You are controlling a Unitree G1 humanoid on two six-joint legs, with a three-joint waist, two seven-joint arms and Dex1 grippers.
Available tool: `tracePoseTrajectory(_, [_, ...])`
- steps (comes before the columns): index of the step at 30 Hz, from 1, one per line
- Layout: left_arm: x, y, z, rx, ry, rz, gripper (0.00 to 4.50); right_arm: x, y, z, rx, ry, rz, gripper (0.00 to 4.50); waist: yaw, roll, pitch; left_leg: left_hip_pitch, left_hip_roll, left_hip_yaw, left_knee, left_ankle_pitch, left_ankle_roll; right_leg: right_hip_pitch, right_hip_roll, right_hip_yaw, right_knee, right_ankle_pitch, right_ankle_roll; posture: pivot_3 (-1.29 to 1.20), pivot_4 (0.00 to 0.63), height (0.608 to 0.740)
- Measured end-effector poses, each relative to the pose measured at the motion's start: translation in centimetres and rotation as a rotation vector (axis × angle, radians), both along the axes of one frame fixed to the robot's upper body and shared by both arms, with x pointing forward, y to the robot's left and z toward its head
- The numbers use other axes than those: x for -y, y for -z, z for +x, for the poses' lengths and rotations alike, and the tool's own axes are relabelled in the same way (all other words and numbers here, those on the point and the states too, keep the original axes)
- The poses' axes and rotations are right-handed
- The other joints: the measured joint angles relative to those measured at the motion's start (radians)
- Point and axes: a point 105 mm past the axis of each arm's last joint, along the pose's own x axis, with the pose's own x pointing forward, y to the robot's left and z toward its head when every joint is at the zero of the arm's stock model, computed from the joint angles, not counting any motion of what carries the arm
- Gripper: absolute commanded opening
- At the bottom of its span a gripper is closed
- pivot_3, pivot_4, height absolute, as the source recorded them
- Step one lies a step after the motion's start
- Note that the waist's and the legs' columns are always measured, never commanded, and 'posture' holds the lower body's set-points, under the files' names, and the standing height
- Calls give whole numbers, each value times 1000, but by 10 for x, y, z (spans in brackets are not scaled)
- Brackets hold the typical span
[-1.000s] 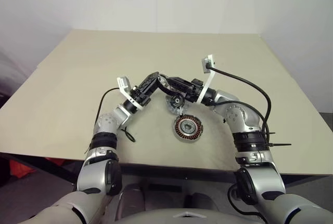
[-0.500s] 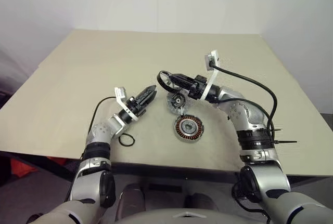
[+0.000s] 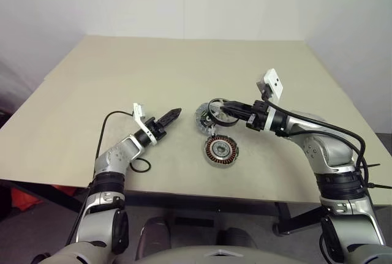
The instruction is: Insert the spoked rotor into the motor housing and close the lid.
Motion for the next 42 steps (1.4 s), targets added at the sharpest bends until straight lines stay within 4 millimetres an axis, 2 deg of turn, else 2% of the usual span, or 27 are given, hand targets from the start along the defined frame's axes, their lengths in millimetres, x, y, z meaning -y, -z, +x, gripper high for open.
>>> tracePoseTrajectory(4, [-1,-12,11,-62,25,34,3440,-2,4,-7,-36,17,9,285,2,0,0,0,0,0,1,0,0,0,0,0,0,0,0,0,0,740])
tracePoseTrajectory(8, [5,-28,11,-89,130,-5,3440,-8,10,-12,-77,22,37,285,2,0,0,0,-1,0,1,0,0,0,-1,0,0,0,0,0,0,740])
tracePoseTrajectory(14, [13,-33,6,-38,186,45,3440,-10,27,-17,-134,34,25,285,2,0,0,-2,0,0,0,0,0,-1,0,0,0,0,0,0,0,740])
tracePoseTrajectory(25, [12,-33,6,17,208,110,3440,-7,38,-34,-159,25,-3,285,4,0,0,-1,-1,0,1,0,0,0,-1,0,0,0,0,0,0,740])
tracePoseTrajectory(36, [11,-30,6,78,227,217,3440,0,57,-35,-188,47,12,285,3,0,0,-1,-1,0,1,0,0,0,-1,0,0,0,0,0,0,740])
tracePoseTrajectory(42, [10,-27,11,154,209,351,3440,1,66,-37,-197,42,12,285,3,0,0,-1,0,0,1,0,0,0,-1,0,0,0,0,0,0,740])
